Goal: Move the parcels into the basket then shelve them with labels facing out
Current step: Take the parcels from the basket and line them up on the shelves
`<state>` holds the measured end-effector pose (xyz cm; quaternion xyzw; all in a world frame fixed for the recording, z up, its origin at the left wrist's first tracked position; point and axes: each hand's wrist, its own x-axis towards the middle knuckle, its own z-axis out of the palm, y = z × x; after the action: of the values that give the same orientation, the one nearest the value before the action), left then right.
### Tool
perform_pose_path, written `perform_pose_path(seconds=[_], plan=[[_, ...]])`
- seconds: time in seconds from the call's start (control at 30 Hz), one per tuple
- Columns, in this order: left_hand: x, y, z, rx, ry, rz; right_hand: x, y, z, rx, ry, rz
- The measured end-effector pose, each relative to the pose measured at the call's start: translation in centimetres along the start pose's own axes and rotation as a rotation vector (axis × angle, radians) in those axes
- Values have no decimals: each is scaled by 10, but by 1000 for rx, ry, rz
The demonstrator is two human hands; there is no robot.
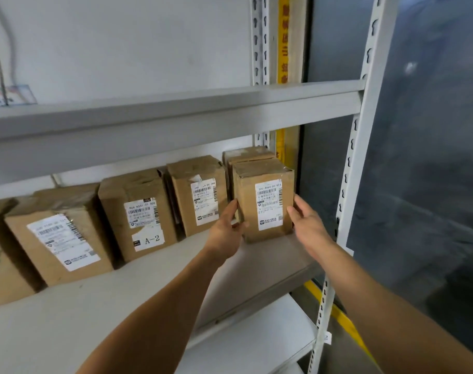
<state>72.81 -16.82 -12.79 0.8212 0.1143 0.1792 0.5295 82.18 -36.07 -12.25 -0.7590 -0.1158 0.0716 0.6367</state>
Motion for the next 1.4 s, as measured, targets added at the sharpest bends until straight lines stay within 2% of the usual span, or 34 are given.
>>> perform_pose_path(seconds=[0.27, 0.4, 0.63, 0.8, 1.0, 1.1, 1.23, 1.4], plan=[[27, -24, 5, 48, 71, -8, 17, 1, 1, 1, 2, -25], [17, -10, 5, 8, 63, 2, 18, 5, 1, -1, 3, -43], [9, -6, 1, -48, 26, -43, 4, 3, 2, -47, 42, -46], [-6, -7, -9, 29, 70, -72, -24, 5, 3, -26, 55, -68], [-54, 3, -29, 83, -38, 10, -89, 8, 15, -41, 129, -98], [-82, 0, -40, 128, -90, 64, -133, 14, 24, -58, 228, -112], [-130, 0, -55, 136, -167, 141, -210, 16, 33, -167, 338, -65], [-191, 3, -48, 117, -326, 238, -310, 17, 28, -298, 398, 40]])
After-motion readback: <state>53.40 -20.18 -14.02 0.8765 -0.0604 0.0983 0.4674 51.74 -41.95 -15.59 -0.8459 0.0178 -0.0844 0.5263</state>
